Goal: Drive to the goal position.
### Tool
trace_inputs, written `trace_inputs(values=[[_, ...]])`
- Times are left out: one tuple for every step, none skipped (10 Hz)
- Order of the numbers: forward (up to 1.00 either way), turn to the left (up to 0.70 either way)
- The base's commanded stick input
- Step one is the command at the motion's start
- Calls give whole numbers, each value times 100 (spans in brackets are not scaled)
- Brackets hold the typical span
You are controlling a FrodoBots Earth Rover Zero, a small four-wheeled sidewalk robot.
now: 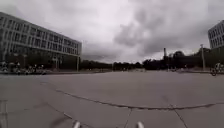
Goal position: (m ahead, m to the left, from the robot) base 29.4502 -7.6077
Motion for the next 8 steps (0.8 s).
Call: trace_inputs(values=[[100, 0], [100, 0], [100, 0], [100, 0], [100, 0], [100, 0], [100, 0], [100, 0]])
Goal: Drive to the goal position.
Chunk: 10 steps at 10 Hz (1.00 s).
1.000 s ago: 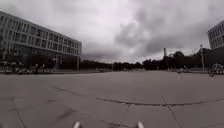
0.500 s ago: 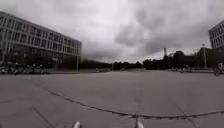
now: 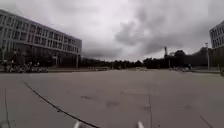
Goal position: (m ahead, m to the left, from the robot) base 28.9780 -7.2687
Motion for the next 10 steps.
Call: trace_inputs(values=[[100, 0], [100, 0], [100, 0], [100, 0], [100, 0], [100, 0], [100, 0], [100, 0], [100, 0], [100, 0]])
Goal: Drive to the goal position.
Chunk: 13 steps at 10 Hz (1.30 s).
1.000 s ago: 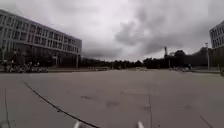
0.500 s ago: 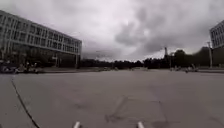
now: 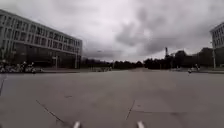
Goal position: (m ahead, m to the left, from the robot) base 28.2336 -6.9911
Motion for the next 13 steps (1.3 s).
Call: trace_inputs(values=[[100, 0], [100, 0], [100, 0], [100, 0], [100, 0], [100, 0], [100, 0], [100, 0], [100, 0], [100, 0], [100, 0], [100, 0], [100, 0]])
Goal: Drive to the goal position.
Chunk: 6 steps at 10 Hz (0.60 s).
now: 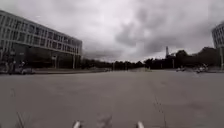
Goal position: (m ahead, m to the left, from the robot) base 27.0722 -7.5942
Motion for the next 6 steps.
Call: trace_inputs(values=[[100, 0], [100, 0], [100, 0], [100, 0], [100, 0], [100, 0]])
